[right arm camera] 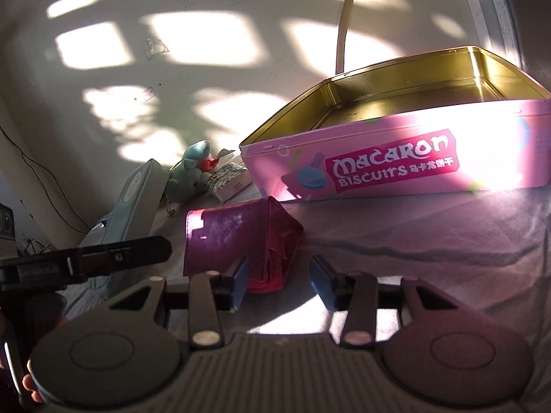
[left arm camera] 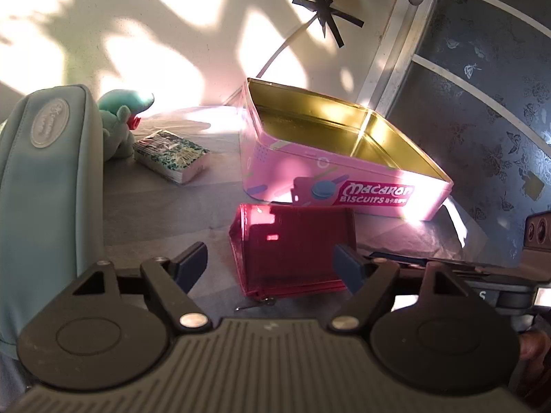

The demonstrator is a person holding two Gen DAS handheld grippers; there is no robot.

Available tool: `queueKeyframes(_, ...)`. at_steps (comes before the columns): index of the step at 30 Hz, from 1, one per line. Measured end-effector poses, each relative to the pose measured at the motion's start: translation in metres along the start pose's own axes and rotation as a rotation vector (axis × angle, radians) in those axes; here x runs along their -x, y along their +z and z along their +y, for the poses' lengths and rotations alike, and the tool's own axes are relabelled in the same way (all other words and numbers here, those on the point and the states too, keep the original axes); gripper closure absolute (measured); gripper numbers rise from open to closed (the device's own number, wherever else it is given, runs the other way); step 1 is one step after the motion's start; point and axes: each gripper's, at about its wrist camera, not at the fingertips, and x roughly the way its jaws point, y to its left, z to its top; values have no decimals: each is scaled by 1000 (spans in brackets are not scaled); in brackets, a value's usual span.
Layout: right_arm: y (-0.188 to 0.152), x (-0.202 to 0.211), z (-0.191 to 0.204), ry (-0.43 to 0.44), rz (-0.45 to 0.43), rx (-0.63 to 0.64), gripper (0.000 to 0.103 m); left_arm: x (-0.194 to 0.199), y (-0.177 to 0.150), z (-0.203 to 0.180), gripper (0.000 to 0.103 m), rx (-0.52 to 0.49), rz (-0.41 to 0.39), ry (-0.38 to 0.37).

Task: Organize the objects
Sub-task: 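Grasp the red pouch with the right gripper and drop it into the pink tin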

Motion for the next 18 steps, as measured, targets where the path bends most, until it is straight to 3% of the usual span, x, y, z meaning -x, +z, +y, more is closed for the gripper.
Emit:
queueKeyframes(1, 2, -3, 3, 7, 4, 14, 61, -7, 0, 3, 29, 12, 23, 4)
queueKeyframes(3, 6, -11, 7, 27, 8, 54, 62, -17, 0, 10, 50, 51, 64, -17)
queueKeyframes(4, 6, -17, 8, 40, 27, 74, 66, -20, -1, 12, 55, 72, 79, -44)
queueKeyframes(8, 6, -15, 14, 23, -5, 140, 71, -8, 8, -5, 59, 71, 38, -14)
queueKeyframes(12, 25, 16, 8, 3, -189, 190, 72, -1, 41, -34, 59, -8, -52, -49)
queueKeyframes(15, 46, 26, -13, -23, -276, 160, 70, -26, 72, -68, 57, -92, -100, -27)
queueKeyframes(18, 66, 37, -39, -38, -330, 70, 69, -56, 93, -83, 57, -76, -120, -105)
